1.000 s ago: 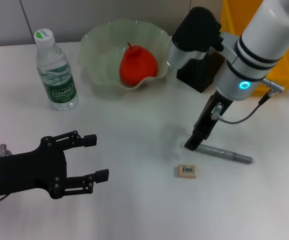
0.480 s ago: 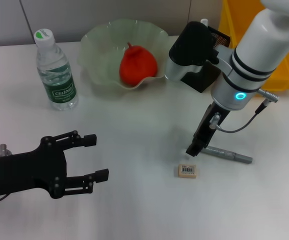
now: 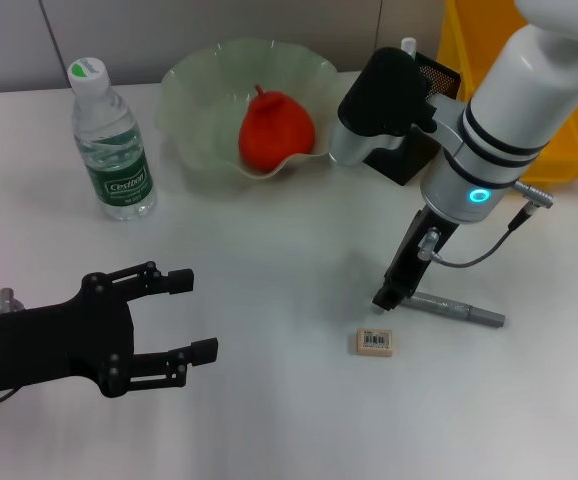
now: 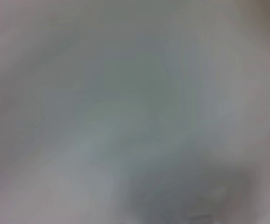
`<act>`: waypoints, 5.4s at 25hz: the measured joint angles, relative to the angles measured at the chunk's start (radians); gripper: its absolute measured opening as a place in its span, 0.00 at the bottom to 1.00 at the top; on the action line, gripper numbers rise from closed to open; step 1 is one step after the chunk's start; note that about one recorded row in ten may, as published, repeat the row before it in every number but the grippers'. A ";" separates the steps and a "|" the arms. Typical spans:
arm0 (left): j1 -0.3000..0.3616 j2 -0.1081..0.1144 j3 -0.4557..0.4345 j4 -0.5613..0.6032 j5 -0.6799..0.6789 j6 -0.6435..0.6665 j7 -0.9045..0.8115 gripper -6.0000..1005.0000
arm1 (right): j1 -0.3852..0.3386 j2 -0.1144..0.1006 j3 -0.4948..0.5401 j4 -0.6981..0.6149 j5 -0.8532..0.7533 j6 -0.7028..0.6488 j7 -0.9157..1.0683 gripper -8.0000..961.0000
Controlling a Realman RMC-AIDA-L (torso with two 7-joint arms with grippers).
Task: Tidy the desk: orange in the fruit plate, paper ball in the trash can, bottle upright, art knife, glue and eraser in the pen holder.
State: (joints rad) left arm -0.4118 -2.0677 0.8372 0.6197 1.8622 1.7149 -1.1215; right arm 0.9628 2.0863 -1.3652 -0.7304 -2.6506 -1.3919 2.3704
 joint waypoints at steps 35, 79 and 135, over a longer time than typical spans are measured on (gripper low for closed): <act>-0.001 0.000 -0.001 0.000 0.000 0.003 0.006 0.82 | 0.008 0.002 -0.174 -0.154 0.127 -0.150 0.103 0.40; -0.003 0.000 -0.001 0.000 -0.002 0.000 0.008 0.82 | 0.012 0.005 -0.329 -0.102 0.152 -0.085 0.138 0.52; -0.009 0.000 0.000 -0.011 -0.012 0.000 0.015 0.82 | -0.039 -0.097 0.351 -0.130 -0.003 0.304 -0.139 0.27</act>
State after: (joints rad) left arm -0.4209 -2.0678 0.8370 0.6089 1.8499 1.7149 -1.1068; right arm 0.9233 1.9892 -1.0139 -0.8609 -2.6536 -1.0874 2.2314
